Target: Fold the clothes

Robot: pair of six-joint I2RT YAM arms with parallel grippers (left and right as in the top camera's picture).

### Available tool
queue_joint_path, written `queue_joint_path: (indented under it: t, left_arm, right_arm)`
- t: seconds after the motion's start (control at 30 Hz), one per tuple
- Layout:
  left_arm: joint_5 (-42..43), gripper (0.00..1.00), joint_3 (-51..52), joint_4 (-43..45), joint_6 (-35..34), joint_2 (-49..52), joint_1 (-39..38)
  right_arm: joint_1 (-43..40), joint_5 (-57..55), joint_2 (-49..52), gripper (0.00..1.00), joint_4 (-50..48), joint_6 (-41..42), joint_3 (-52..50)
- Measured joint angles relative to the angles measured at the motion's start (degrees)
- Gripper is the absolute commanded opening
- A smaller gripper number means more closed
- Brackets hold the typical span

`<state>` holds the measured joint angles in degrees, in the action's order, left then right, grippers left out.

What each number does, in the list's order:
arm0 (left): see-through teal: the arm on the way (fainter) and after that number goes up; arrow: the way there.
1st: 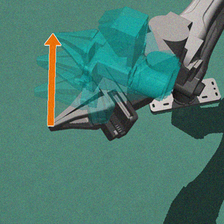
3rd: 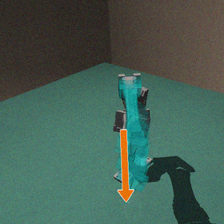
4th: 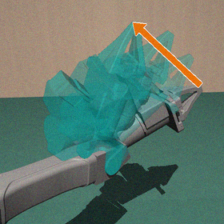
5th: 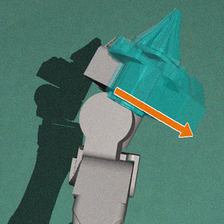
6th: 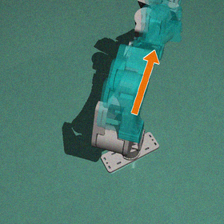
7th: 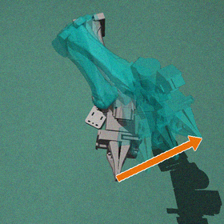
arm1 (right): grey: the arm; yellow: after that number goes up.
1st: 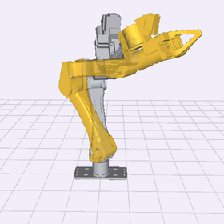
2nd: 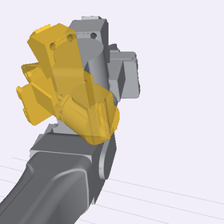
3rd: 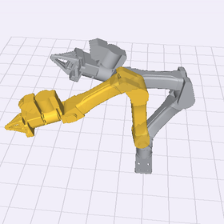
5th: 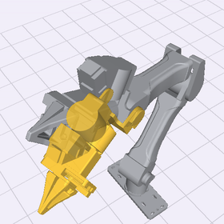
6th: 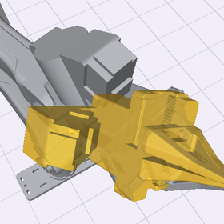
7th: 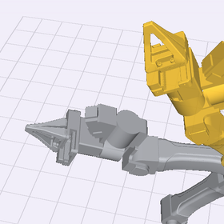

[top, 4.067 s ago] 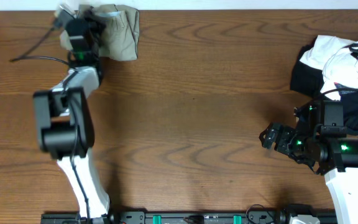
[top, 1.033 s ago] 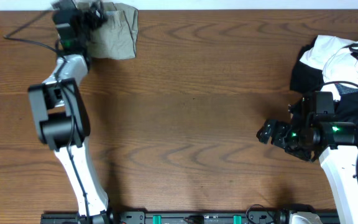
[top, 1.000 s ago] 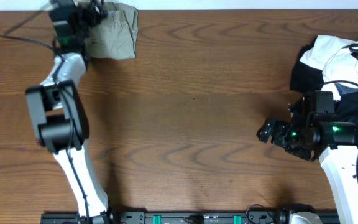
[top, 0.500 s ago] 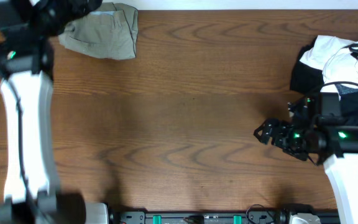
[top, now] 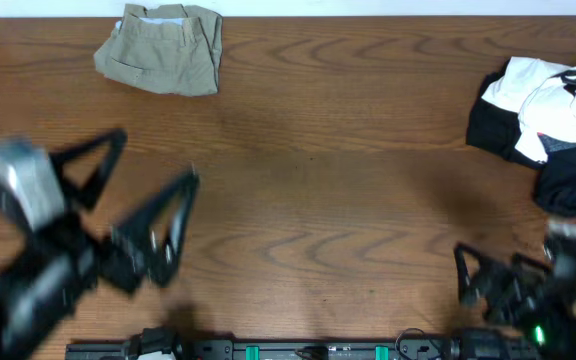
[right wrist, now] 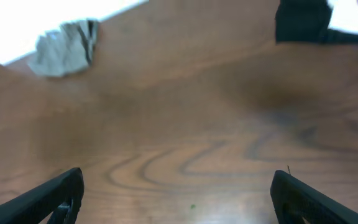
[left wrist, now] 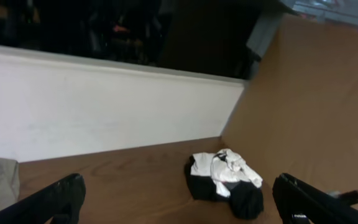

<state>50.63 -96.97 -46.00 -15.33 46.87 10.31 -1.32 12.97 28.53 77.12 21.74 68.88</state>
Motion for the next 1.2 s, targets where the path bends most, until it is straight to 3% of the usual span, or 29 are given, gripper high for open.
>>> queue_joint_path:
  t: [0.2,0.4,0.8,1.2]
  left_arm:
    - [-0.04,0.98,1.57,-6.45,0.61,-7.17,0.0]
    - [0.0,0.98,10.23,-9.09,0.61,-14.01,0.0]
    - [-0.28,0.98,33.66,-9.05,1.05,-32.44,0.0]
    - [-4.0,0.98,39.98,-8.26,1.03,-36.85,0.0]
  right_arm:
    - [0.0,-1.36,-13.64,0.99,1.33,0.2,0.15]
    - [0.0,-2.54,-21.77,0.99,2.58,0.81,0.33]
    - [0.0,-2.97,-22.45,0.99,4.48,1.29,0.33]
    - [0.0,-2.99,-22.45,0.99,14.38,1.29,0.33]
